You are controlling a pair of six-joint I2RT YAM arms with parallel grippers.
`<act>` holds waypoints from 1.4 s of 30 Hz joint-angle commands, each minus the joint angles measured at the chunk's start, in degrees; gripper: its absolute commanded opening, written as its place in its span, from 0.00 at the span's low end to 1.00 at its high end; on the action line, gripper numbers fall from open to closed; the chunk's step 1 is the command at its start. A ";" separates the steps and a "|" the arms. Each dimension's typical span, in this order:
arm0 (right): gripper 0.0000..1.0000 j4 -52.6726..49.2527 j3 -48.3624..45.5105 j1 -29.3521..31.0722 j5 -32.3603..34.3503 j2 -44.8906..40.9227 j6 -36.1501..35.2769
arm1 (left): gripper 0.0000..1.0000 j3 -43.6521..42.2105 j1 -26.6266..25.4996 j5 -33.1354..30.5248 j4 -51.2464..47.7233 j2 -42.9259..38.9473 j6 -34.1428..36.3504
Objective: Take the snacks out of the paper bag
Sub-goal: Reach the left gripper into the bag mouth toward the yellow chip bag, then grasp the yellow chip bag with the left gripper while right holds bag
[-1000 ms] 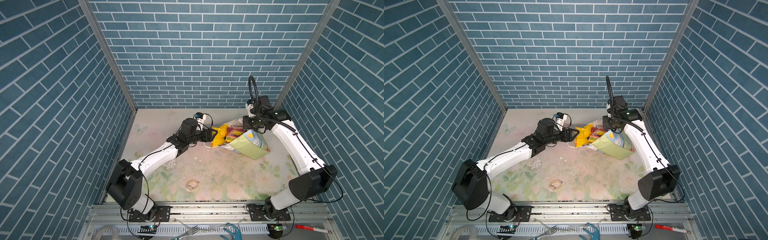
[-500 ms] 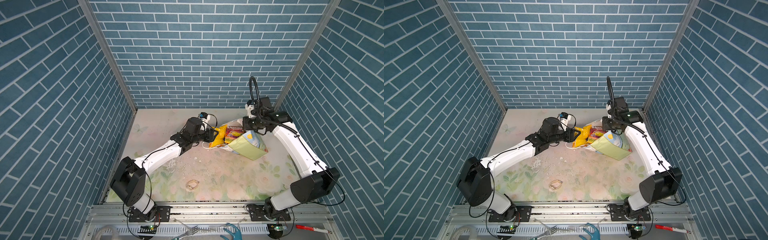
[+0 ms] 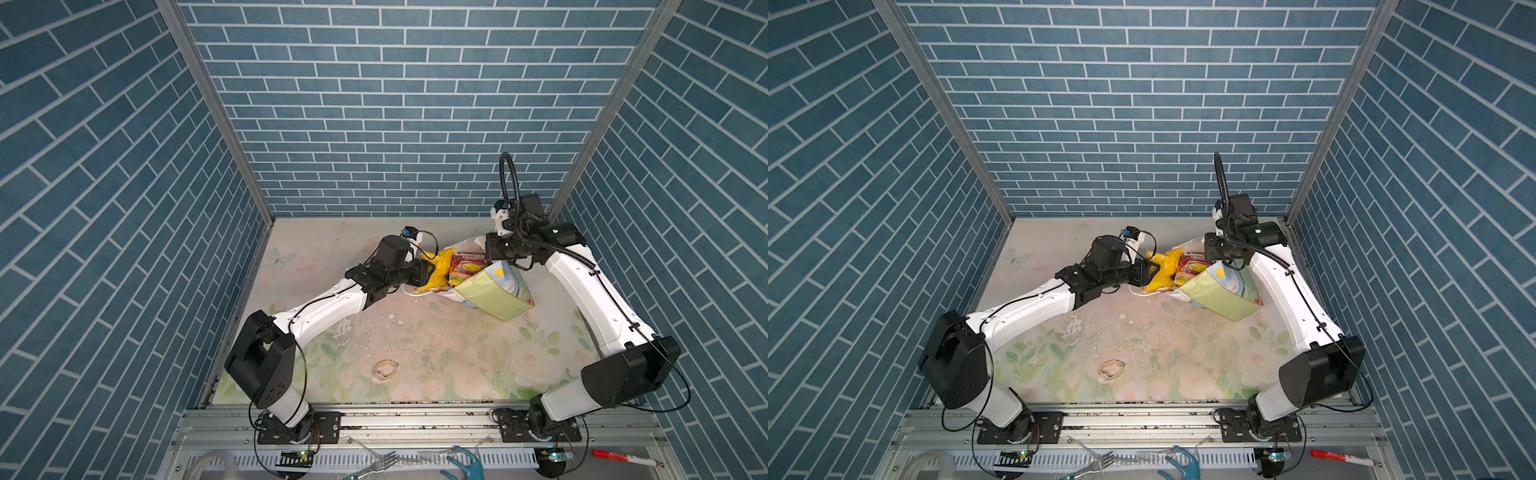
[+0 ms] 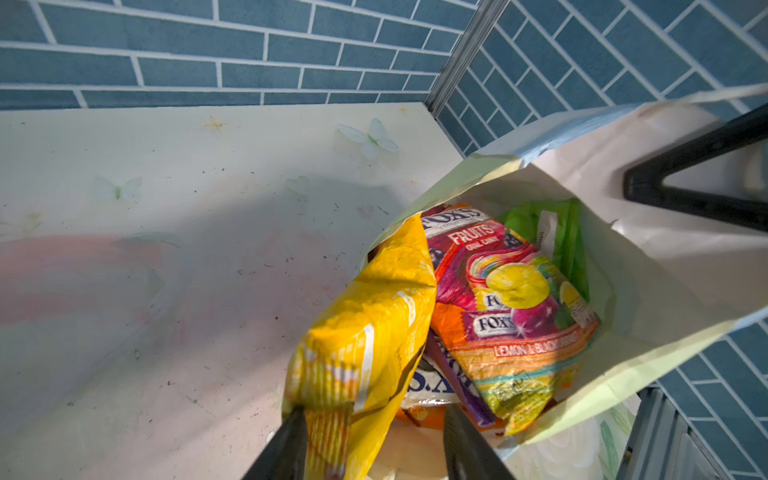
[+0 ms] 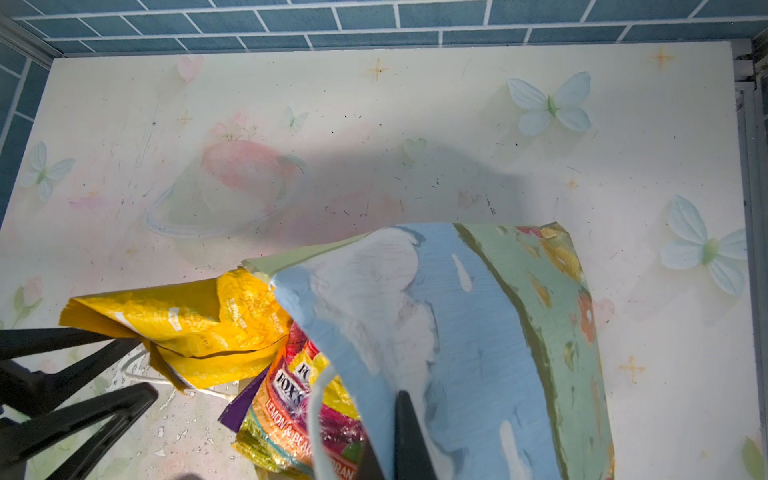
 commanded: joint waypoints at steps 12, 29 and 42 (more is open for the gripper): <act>0.00 6.61 0.07 0.30 -3.41 -5.09 2.18 | 0.62 5.19 -0.55 -6.01 -3.69 2.76 4.61; 0.00 7.81 -2.10 0.30 -2.66 -5.99 2.88 | 0.19 5.92 -0.47 -2.71 -1.35 1.94 3.51; 0.00 8.49 -3.02 0.30 -3.36 -5.56 5.51 | 0.08 9.46 -0.47 -4.02 -1.19 -5.04 5.58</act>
